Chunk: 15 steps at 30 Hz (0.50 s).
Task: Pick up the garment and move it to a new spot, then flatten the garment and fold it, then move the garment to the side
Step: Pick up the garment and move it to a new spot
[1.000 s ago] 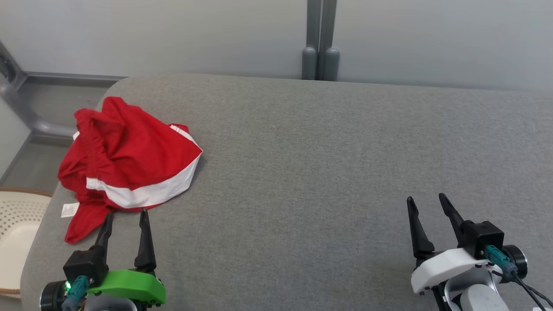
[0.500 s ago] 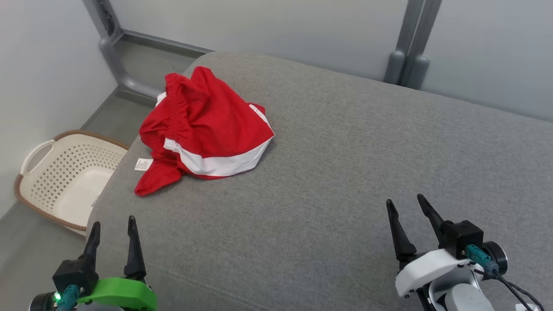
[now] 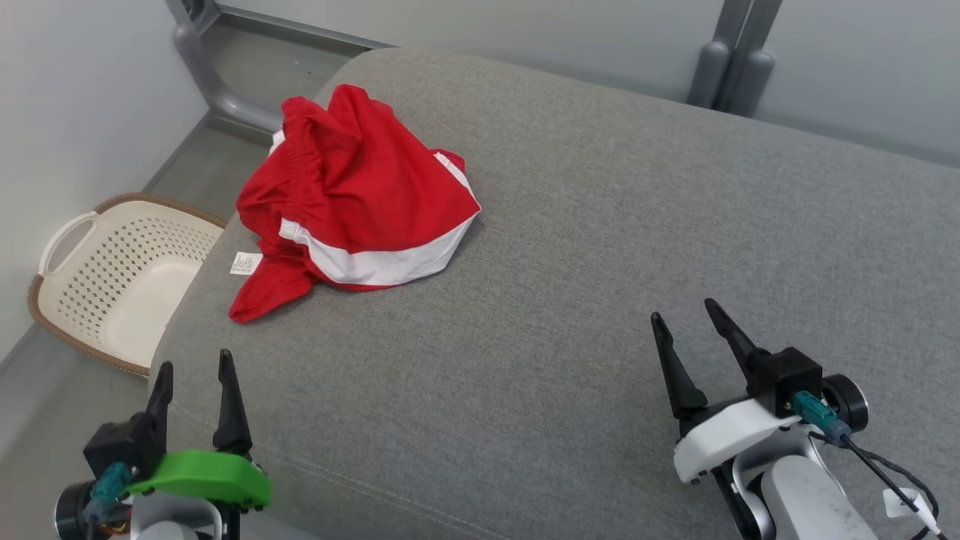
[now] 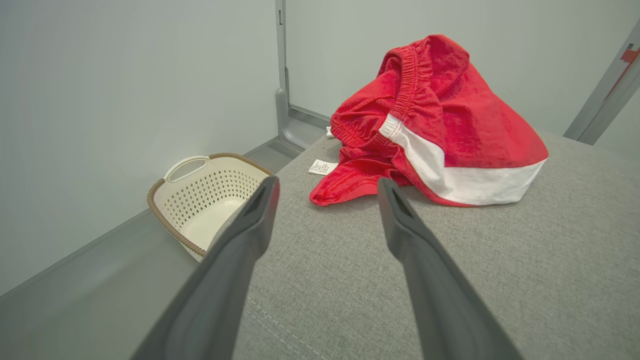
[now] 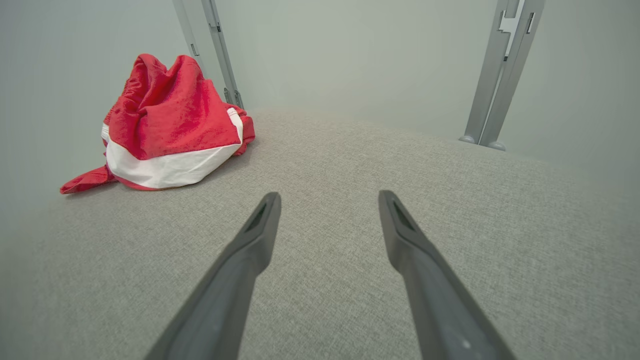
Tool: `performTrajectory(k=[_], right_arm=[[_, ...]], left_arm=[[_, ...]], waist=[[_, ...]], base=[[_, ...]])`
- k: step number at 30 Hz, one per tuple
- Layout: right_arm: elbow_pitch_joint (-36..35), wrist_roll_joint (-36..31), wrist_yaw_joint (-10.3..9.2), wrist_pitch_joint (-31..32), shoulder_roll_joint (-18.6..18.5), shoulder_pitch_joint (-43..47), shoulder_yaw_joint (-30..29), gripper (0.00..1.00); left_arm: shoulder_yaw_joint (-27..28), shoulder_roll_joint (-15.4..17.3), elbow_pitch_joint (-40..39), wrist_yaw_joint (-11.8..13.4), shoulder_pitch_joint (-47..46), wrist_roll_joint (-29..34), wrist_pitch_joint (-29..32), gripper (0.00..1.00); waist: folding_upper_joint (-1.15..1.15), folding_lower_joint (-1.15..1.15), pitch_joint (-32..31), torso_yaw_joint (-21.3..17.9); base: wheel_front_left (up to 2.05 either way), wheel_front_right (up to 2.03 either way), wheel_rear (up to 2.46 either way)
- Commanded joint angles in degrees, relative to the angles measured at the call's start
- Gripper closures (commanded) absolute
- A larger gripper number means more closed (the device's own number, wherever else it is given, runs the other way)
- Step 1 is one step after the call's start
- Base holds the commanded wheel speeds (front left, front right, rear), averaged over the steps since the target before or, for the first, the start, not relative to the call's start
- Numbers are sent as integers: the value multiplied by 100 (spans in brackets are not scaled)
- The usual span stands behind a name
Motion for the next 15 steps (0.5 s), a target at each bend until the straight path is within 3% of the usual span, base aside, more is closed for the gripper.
performTrajectory(k=[1, 9, 15], right_arm=[[-51, -36, 1, -19, -73, -132, 13, 0], [-311, 30, 1, -19, -305, -437, 170, 0], [-495, 77, 1, -18, -375, -648, 317, 0]], left_arm=[[15, 23, 47, -33, -253, -73, -6, 0], [211, 197, 649, -227, -1387, -56, -6, 0], [55, 686, 1603, -273, -2295, -353, -4, 0]], waist=[[0, 0, 428, -385], [0, 0, 1074, -950], [0, 0, 1421, -1392]], base=[[0, 0, 0], [0, 0, 0], [0, 0, 0]])
